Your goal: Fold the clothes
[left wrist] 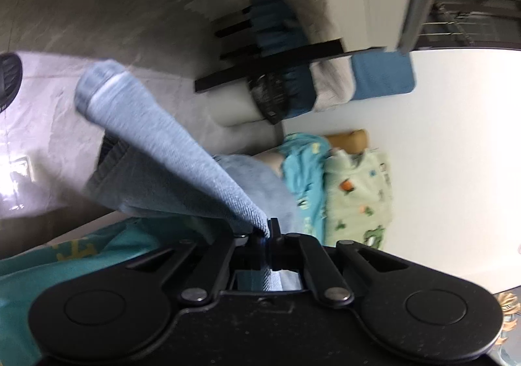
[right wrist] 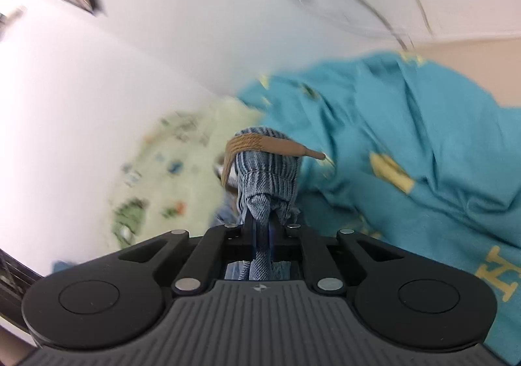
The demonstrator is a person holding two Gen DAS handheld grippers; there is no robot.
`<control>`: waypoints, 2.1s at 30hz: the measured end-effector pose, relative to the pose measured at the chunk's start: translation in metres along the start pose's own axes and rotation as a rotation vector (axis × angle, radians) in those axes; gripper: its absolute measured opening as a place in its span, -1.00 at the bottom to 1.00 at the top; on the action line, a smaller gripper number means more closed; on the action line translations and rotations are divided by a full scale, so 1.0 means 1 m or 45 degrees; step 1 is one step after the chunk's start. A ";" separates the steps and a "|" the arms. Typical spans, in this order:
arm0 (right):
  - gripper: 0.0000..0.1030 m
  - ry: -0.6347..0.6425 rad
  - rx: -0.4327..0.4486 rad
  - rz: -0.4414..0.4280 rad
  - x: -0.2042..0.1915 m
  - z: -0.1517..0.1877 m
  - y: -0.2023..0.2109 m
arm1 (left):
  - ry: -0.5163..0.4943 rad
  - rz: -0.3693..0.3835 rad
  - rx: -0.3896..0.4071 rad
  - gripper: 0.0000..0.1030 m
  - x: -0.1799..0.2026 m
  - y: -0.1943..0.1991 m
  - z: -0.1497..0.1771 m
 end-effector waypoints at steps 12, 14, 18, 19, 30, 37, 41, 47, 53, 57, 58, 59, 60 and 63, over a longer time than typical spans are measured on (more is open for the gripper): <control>-0.86 0.127 -0.005 0.073 -0.005 -0.018 0.023 | 0.004 0.035 0.017 -0.98 0.021 0.021 -0.008; -0.86 0.185 0.000 0.065 -0.024 -0.020 0.013 | 0.018 0.018 0.021 -0.98 0.026 0.008 -0.014; -0.86 0.260 0.000 0.060 -0.059 -0.028 -0.011 | 0.046 -0.042 0.036 -0.98 0.034 -0.028 -0.030; -0.86 0.273 -0.004 0.059 -0.068 -0.030 -0.021 | 0.057 -0.061 0.038 -0.98 0.034 -0.037 -0.035; -0.87 0.545 -0.027 0.124 -0.149 -0.013 -0.185 | -0.039 -0.269 0.056 -0.98 0.051 -0.186 -0.079; -0.87 0.694 -0.107 0.196 -0.136 0.029 -0.290 | -0.107 -0.416 0.029 -0.97 0.036 -0.286 -0.092; -0.87 0.773 -0.128 0.205 -0.123 0.055 -0.325 | -0.187 -0.465 -0.011 -0.97 0.029 -0.324 -0.092; -0.62 0.849 -0.203 0.144 -0.127 0.063 -0.325 | -0.261 -0.485 -0.040 -0.79 0.016 -0.330 -0.081; -0.11 0.829 -0.322 -0.011 -0.127 0.065 -0.262 | -0.167 -0.326 -0.082 -0.09 0.022 -0.271 -0.072; -0.09 0.822 -0.381 -0.026 -0.115 0.070 -0.200 | -0.030 -0.311 -0.208 0.09 -0.001 -0.223 -0.064; -0.08 0.822 -0.399 -0.024 -0.110 0.072 -0.184 | 0.005 -0.302 -0.230 0.12 -0.009 -0.211 -0.061; -0.06 0.820 -0.406 -0.026 -0.106 0.074 -0.168 | 0.045 -0.305 -0.256 0.16 -0.018 -0.201 -0.057; -0.05 0.820 -0.430 -0.017 -0.102 0.077 -0.154 | 0.089 -0.309 -0.284 0.17 -0.028 -0.194 -0.053; -0.05 0.794 -0.480 0.024 -0.090 0.086 -0.122 | 0.234 -0.323 -0.346 0.17 -0.058 -0.183 -0.043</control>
Point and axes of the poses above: each gripper's, at about its wrist camera, not at the fingertips, and y roughly against the way its jaws point, x to its right, z to its underside, the point moved 7 cm from there along -y, roughly the way its jaws point, and after that the axes turned 10 degrees about y, right-handed, at the moved point
